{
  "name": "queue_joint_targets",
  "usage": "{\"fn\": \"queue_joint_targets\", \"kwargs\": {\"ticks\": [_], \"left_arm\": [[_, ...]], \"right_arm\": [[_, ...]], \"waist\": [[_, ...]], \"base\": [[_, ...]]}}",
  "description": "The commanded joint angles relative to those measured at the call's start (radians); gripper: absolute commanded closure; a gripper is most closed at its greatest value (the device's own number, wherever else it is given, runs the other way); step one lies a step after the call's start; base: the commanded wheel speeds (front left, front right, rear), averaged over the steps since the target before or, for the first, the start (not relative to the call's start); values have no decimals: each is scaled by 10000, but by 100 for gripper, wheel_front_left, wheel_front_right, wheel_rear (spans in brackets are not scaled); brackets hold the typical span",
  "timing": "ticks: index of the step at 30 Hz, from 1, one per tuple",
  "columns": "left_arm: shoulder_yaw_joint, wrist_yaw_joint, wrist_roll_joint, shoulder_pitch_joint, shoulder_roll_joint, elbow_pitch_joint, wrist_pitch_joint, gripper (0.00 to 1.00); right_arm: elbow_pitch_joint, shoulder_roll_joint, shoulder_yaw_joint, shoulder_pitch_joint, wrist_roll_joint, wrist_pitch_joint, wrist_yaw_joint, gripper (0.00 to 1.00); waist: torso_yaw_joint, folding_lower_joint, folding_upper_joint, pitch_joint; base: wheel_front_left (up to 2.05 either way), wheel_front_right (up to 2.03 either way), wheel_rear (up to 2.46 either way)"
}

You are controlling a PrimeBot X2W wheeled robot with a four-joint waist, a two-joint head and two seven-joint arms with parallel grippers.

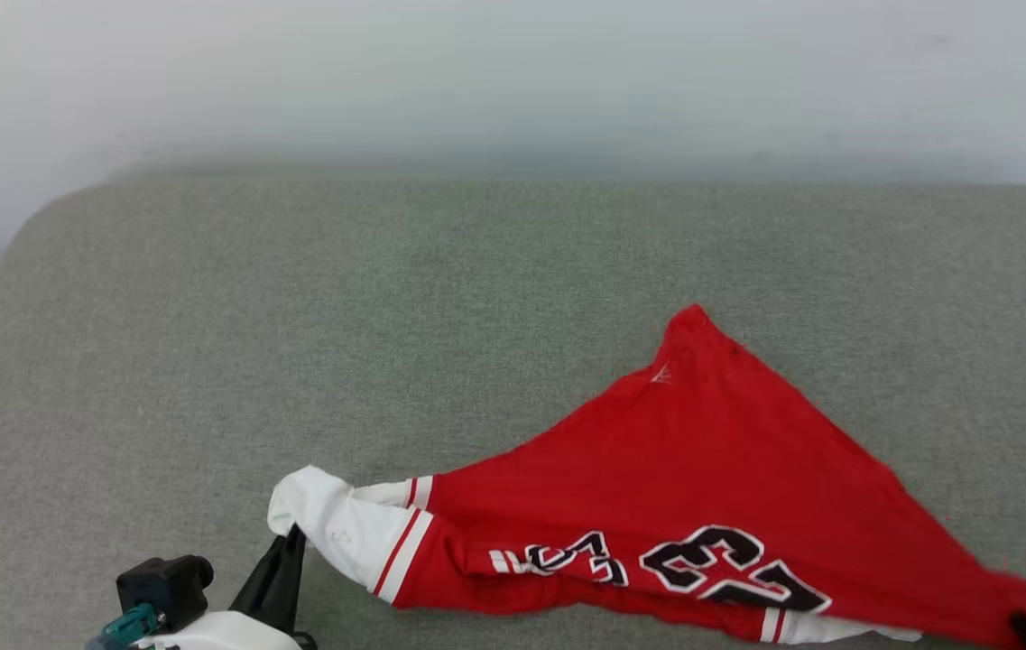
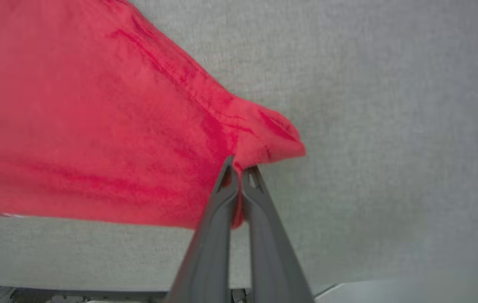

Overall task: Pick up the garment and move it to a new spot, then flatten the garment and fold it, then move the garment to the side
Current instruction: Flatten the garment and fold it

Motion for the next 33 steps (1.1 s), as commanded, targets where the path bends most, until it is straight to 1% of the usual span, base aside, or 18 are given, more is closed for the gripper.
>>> {"fn": "queue_joint_targets", "kwargs": {"ticks": [1, 4, 7, 8, 9, 10, 13, 18, 19, 21, 23, 25, 28, 30, 33], "left_arm": [[23, 70, -65, 189, 60, -2, 68, 100], [-4, 74, -96, 286, 121, 37, 134, 100], [-52, 73, -120, 376, 150, 76, 186, 100], [-68, 95, -121, 388, 156, 64, 227, 100], [-74, 91, -124, 394, 164, 30, 244, 100], [-80, 101, -131, 396, 172, 2, 260, 100], [-114, 104, -132, 400, 188, -35, 317, 100], [-166, 97, -118, 243, 206, -103, 365, 100], [-187, 85, -94, 178, 202, -119, 373, 100], [-220, 41, -50, 29, 197, -171, 370, 100], [-253, 9, -20, -159, 179, -197, 343, 100], [-315, -57, 55, -386, 133, -214, 307, 100], [-428, -162, 145, -762, 29, -240, 256, 100], [-507, -236, 185, -1012, -67, -265, 210, 100], [-612, -320, 229, -1294, -174, -311, 96, 100]], "right_arm": [[-301, 384, -123, 767, -57, -49, -10, 100], [-566, 1195, -280, 1885, -80, -94, -10, 100], [-532, 1759, -269, 2697, -113, -270, -10, 100], [-472, 1882, -229, 2875, -67, -390, -10, 86], [-428, 1970, -176, 3007, -23, -573, -9, 40], [-389, 2037, -134, 3050, 92, -836, -9, 0], [-398, 2135, 18, 2841, 299, -2263, -9, 0], [-307, 2170, 391, 2103, 407, -5398, -9, 0], [-251, 2084, 446, 1869, 331, -5986, -9, 0], [30, 1897, 637, 1355, 256, -6829, -9, 0], [426, 1690, 840, 741, 182, -7392, -9, 0], [876, 1451, 1143, 12, 123, -7626, -7, 0], [1563, 959, 1837, -1153, 114, -7261, -9, 0], [1996, 577, 2445, -1920, 320, -6642, -7, 0], [2593, -54, 3226, -3036, 676, -5132, -9, 0]], "waist": [[-261, 3, -1, -332], [-299, 3, -1, -513], [-311, 3, -1, -643], [-324, 3, -1, -678], [-332, 3, -1, -694], [-339, 3, -1, -696], [-356, 3, -1, -681], [-322, 3, -1, -529], [-295, 3, -1, -467], [-235, 3, -1, -286], [-164, 3, -1, -56], [-55, 3, -1, 186], [158, 3, -1, 560], [311, 3, -1, 809], [550, 3, -1, 1115]], "base": [[0, 0, 0], [0, 0, 0], [0, 0, 0], [0, 0, 0], [0, 0, 0], [0, 0, 0], [0, 0, 0], [0, 0, 0], [0, 0, 0], [0, 0, 0], [0, 0, 0], [0, 0, 0], [0, 0, 0], [0, 0, 0], [0, 0, 0]]}}
